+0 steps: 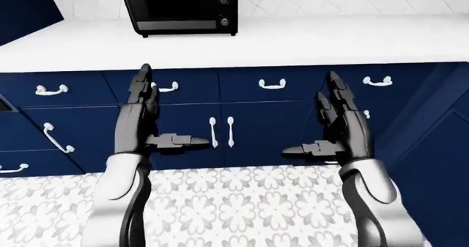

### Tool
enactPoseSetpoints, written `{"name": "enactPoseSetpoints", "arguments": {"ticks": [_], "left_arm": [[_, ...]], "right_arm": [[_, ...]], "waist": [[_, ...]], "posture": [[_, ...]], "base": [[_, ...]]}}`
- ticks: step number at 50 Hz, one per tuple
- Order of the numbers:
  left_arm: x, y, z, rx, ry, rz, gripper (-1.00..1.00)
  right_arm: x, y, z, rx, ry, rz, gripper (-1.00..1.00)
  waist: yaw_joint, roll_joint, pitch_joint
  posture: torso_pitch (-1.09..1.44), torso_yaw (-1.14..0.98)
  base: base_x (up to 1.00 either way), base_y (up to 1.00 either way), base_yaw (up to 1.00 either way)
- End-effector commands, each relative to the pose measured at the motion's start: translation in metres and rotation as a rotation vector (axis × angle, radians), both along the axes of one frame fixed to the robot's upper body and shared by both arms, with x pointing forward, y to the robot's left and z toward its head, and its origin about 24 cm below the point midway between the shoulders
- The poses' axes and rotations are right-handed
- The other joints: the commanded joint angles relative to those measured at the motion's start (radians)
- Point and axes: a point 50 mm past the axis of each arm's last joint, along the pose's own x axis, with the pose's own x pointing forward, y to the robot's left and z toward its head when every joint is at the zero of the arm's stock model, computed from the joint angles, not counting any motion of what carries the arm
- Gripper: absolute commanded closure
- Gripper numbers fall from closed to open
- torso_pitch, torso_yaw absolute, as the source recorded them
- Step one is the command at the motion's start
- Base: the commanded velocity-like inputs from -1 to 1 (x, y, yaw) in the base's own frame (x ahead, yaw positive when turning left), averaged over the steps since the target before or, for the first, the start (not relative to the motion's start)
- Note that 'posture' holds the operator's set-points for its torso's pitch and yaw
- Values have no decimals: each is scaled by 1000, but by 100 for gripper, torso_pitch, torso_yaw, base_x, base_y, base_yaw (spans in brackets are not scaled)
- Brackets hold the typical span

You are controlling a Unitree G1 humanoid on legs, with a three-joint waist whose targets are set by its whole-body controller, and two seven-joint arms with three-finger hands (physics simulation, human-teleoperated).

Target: Open the toaster oven door.

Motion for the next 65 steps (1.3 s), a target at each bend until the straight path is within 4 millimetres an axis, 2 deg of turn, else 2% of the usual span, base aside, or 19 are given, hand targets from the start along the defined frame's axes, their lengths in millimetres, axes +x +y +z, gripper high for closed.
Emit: {"name": "enactPoseSetpoints", "arguments": {"ticks": [1,8,13,17,24,27,28,31,37,41,42,44,51,53,55,56,57,59,65], "left_arm": [[-2,-4,10,-1,-74,-15,-100],[0,-7,-2,-13,-54,-24,-100],[0,-8,-7,-17,-49,-27,-100],[0,-9,-8,-17,-48,-28,-100],[-1,-11,-7,-19,-48,-32,-100],[-1,-10,-7,-21,-50,-31,-100],[-1,-9,-8,-21,-50,-30,-100],[0,-10,-8,-22,-48,-31,-100],[-1,-9,-9,-22,-45,-30,-100],[-1,-10,-8,-23,-44,-34,-100],[-1,-10,-7,-23,-45,-34,-100],[-2,-10,-6,-22,-48,-33,-100],[-2,-11,-7,-22,-47,-35,-100],[-2,-11,-7,-21,-48,-36,-100],[-2,-11,-7,-22,-47,-37,-100],[-2,-11,-7,-22,-47,-37,-100],[-2,-11,-7,-22,-47,-37,-100],[-3,-11,-7,-22,-47,-37,-100],[-3,-10,-7,-23,-48,-37,-100]], "right_arm": [[-2,0,9,-6,-75,-4,-100],[-1,0,6,-3,-76,10,-100],[-3,2,6,2,-79,22,-100],[-5,2,5,5,-84,33,-100],[-7,1,7,14,-88,39,-100],[-8,2,6,14,-88,43,-100],[-8,2,6,14,-88,43,-100],[-7,1,5,15,-87,43,-100],[-9,2,6,14,-91,46,-100],[-10,4,12,11,-99,52,-100],[-11,4,14,10,-102,53,-100],[-11,4,16,10,-108,56,-100],[-13,4,15,13,-110,59,-100],[-13,4,14,14,-110,58,-100],[-13,4,13,15,-109,57,-100],[-13,4,13,15,-109,57,-100],[-13,4,13,15,-109,57,-100],[-13,4,12,15,-108,56,-100],[-13,4,12,15,-112,59,-100]], "waist": [[-2,4,3],[-6,4,2],[-11,77,-2],[-2,69,3],[12,10,2],[15,-62,-18],[5,-40,-13],[-7,-46,0],[-16,5,7],[-23,98,-25],[-7,65,-10],[-5,79,1],[17,19,-1],[21,-14,-7],[15,-81,-31],[5,-33,-13],[11,-57,-3],[-6,-51,-6],[-21,8,3]], "posture": [[0,0],[0,0],[0,0],[0,0],[0,0],[0,0],[0,0],[0,0],[0,0],[0,0],[0,0],[0,0],[0,0],[0,0],[0,0],[0,0],[0,0],[0,0],[0,0]], "base": [[25,0,0],[25,0,0],[25,0,0],[25,0,0],[32,0,0],[35,0,0],[34,0,0],[35,0,0],[35,0,0],[35,0,0],[35,0,0],[36,0,0],[35,0,0],[35,0,0],[35,0,0],[36,0,0],[36,0,0],[36,0,0],[35,0,0]]}}
